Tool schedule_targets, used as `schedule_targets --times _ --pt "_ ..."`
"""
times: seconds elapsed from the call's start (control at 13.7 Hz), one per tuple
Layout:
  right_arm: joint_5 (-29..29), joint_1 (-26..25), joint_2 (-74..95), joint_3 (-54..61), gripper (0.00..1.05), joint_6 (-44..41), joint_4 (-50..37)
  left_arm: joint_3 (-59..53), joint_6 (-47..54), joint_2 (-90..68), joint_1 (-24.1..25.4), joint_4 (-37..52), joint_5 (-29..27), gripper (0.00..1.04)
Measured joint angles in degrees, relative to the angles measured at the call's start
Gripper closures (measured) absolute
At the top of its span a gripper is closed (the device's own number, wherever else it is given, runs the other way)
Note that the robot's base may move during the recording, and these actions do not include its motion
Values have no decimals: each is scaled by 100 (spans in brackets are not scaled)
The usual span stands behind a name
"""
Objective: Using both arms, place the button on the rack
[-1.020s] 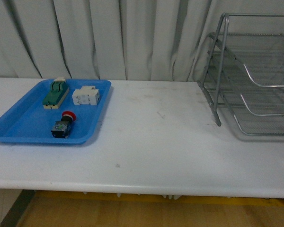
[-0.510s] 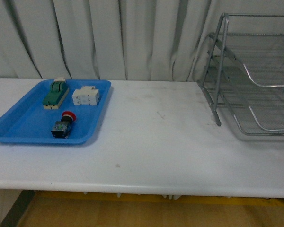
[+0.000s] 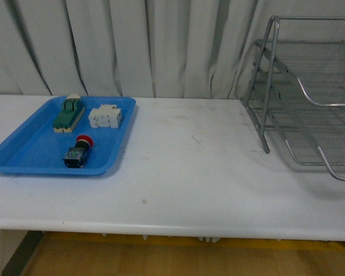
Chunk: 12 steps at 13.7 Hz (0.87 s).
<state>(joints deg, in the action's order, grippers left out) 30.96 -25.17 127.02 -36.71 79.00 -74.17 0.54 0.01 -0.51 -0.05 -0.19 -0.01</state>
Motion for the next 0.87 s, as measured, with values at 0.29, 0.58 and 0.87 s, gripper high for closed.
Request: schedule_targets --times 0.29,0.58,0.87 --pt "-186 -240 -251 297 63 -155 57 0 2 0 0 2 0 7" --pt "-81 -258 -918 640 13 -146 50 -2 2 0 0 0 2 7" --pt "208 -223 -2013 1318 6 -308 55 0 2 0 0 0 2 7"
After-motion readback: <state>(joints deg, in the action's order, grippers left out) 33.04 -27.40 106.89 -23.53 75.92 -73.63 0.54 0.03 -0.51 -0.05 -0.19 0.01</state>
